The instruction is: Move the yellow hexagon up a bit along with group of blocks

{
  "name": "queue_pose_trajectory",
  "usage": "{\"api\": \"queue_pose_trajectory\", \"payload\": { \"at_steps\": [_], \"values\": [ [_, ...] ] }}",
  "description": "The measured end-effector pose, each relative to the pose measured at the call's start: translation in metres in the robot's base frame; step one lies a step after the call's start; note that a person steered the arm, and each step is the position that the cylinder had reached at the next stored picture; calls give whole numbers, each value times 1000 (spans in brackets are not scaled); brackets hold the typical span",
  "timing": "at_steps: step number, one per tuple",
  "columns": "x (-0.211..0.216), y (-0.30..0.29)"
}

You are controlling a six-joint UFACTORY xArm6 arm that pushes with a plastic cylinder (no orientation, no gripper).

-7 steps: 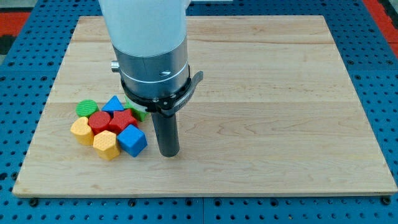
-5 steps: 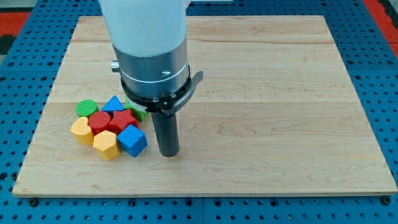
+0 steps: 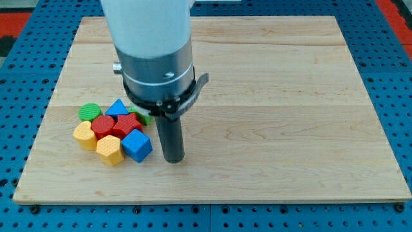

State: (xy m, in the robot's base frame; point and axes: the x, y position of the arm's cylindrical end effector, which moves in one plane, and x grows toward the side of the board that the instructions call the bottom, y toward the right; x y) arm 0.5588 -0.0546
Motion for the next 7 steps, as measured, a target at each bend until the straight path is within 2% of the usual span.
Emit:
{"api": "queue_pose_trajectory", "payload": {
  "at_steps": [1,2,3,5,6,7],
  "values": [
    [37,-3],
    [59,-52],
    [57,-113],
    [-18,-98],
    [-26,-69],
    [-31,-69]
  ]
}}
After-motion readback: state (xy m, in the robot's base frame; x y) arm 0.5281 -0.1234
